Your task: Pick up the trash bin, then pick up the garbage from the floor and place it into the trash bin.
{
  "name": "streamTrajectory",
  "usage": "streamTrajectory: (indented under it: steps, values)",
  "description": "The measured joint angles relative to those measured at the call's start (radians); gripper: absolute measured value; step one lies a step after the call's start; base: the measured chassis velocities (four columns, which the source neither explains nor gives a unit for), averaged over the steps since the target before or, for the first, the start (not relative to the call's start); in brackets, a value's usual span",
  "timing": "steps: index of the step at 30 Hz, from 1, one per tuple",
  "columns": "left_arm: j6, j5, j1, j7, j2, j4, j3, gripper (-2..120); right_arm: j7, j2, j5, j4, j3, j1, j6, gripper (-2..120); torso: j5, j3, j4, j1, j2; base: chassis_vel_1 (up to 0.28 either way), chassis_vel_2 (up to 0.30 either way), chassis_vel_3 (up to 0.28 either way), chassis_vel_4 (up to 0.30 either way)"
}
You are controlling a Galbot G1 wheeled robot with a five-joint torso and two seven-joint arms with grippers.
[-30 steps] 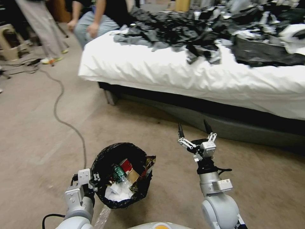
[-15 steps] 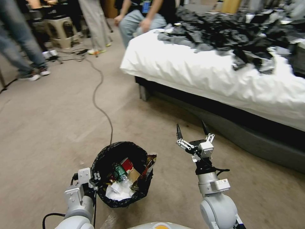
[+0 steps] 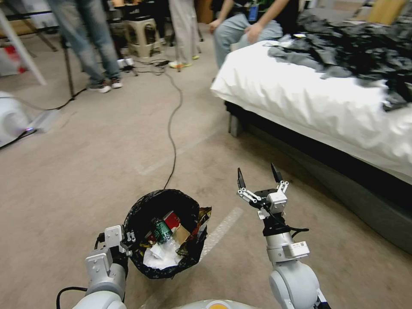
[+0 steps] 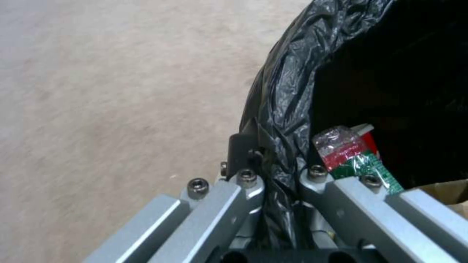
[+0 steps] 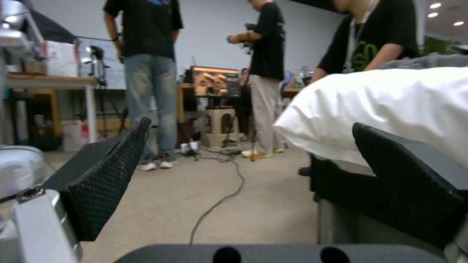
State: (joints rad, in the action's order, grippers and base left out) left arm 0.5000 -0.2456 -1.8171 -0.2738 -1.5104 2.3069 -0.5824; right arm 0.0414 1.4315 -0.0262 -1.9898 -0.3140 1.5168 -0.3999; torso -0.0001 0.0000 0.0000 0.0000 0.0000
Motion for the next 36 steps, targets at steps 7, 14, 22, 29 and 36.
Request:
streamTrajectory:
  steps: [7, 14, 22, 29, 36]
  values:
    - [0.0, -0.001, 0.001, 0.001, -0.001, 0.0, 0.0, 1, 0.0, 0.0, 0.002, 0.005, 0.0, 0.0, 0.0, 100, 0.0, 0.0, 0.0, 0.0, 0.0, 0.119, 0.12, 0.12, 0.131]
    - [0.0, -0.001, 0.003, 0.001, -0.001, -0.001, 0.002, 1, -0.001, 0.001, 0.004, 0.007, 0.002, -0.001, 0.0, 100, 0.0001, 0.0, -0.0001, 0.0, 0.0, 0.125, 0.129, 0.115, 0.121]
    - [-0.003, 0.0, 0.002, 0.001, -0.001, -0.008, 0.007, 1, -0.001, 0.0, 0.004, 0.006, 0.003, -0.001, 0.001, 100, 0.0001, 0.0, 0.0, 0.0, 0.0, 0.133, 0.121, 0.119, 0.136]
    - [-0.01, 0.003, 0.003, 0.002, -0.001, -0.011, 0.015, 1, -0.001, 0.0, 0.004, 0.004, 0.005, -0.001, 0.003, 100, 0.0, 0.0, 0.0002, 0.0, 0.0, 0.102, 0.112, 0.105, 0.093]
    - [-0.014, 0.005, 0.003, 0.004, -0.001, -0.013, 0.016, 1, -0.001, 0.0, 0.004, 0.002, 0.009, -0.004, 0.008, 100, 0.0001, 0.0, -0.0003, 0.0, 0.0, 0.004, 0.008, 0.008, 0.008]
